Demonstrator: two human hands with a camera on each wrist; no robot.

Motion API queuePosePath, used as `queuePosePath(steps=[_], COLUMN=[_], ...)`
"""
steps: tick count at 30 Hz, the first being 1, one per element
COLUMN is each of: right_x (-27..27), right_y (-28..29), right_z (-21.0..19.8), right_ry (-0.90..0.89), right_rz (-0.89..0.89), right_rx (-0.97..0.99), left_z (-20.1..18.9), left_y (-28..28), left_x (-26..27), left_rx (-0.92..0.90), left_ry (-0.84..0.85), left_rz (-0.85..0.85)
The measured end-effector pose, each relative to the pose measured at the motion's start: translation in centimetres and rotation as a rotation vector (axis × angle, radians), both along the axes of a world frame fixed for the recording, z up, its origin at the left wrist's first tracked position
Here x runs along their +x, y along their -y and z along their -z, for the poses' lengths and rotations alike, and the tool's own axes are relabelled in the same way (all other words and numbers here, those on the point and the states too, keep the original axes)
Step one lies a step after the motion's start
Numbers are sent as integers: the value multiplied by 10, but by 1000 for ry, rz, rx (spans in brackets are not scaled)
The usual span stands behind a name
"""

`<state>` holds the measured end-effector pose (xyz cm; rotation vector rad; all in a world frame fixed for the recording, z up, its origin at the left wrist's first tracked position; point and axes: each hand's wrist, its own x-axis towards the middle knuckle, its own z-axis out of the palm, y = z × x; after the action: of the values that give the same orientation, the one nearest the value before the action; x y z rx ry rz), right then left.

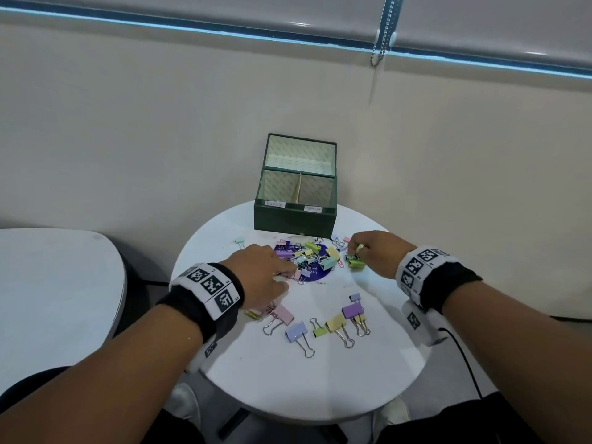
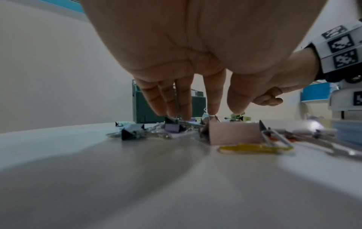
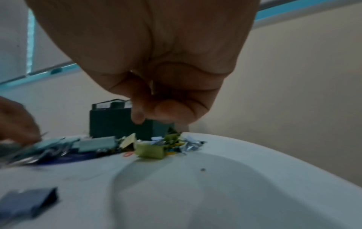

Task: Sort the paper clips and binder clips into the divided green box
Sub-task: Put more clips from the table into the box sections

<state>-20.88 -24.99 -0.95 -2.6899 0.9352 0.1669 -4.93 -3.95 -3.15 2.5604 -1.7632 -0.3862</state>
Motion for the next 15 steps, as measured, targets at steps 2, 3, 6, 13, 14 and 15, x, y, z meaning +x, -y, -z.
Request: queuePosePath(steps=[2,3,6,13,14,15], right_x=[11,15,21,27,28,28], right_y=[-9,-12,-18,-22,-23,-22], right_z=[5,8,15,27,28,29], right_ry=[-72,-89,-110,-119,-138,-150], right_rz=[-43,-48,-14,-35,-25,-10], right_rx=[-14,-36,-115,-166,-173,-183], left_z=[0,1,0,-1,-2,-2], left_y=[0,0,1,1,2,4], left_x=[2,3,4,3,3,4], left_rx=[31,34,35,-127,-157,-176], left_ry=[23,38,56,-64,-62,-49], left_rz=[-45,-66,-100,-86,-78,-63])
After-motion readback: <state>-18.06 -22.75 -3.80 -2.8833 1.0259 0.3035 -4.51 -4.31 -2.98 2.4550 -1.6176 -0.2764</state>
